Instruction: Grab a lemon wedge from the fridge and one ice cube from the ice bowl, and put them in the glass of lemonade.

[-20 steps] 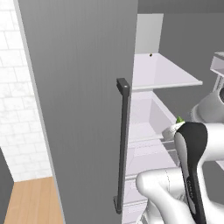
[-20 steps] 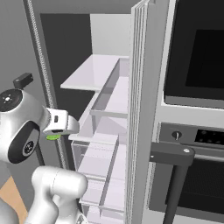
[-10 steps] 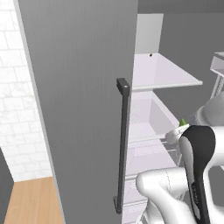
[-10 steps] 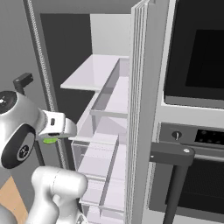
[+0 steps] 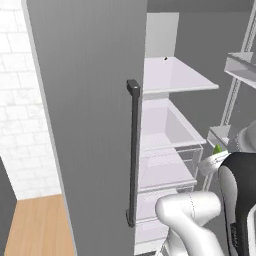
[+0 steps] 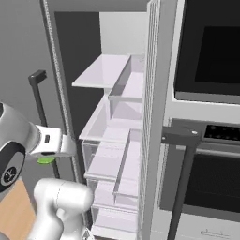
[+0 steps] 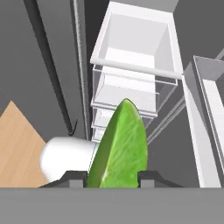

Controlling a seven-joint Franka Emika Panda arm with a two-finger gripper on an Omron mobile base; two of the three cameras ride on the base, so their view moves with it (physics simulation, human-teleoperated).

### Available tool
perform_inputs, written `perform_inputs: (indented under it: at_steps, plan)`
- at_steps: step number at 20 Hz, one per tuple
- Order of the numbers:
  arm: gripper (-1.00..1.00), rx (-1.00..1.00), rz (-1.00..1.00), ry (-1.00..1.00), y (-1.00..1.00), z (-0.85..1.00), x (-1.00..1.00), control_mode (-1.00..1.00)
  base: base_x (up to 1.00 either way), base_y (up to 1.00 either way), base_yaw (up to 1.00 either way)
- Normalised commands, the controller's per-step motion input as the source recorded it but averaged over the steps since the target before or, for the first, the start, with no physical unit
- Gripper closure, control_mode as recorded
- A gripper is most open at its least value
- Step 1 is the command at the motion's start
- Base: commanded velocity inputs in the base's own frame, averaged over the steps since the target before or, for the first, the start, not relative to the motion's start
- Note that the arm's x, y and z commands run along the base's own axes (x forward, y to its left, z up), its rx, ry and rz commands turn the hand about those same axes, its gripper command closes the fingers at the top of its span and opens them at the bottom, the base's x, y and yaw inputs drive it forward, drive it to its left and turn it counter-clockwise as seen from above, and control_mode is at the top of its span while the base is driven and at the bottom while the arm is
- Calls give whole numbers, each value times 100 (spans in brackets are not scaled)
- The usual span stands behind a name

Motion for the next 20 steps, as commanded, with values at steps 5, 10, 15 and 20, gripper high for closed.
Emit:
perform_inputs:
  at_steps: [5, 10, 15, 20]
  plan:
    - [100, 0, 0, 0, 0, 0, 0, 100, -100, 0, -15]
    - [100, 0, 0, 0, 0, 0, 0, 100, -100, -21, -36]
    - [100, 0, 0, 0, 0, 0, 0, 100, -83, -58, -53]
    - [100, 0, 0, 0, 0, 0, 0, 100, -24, -91, -61]
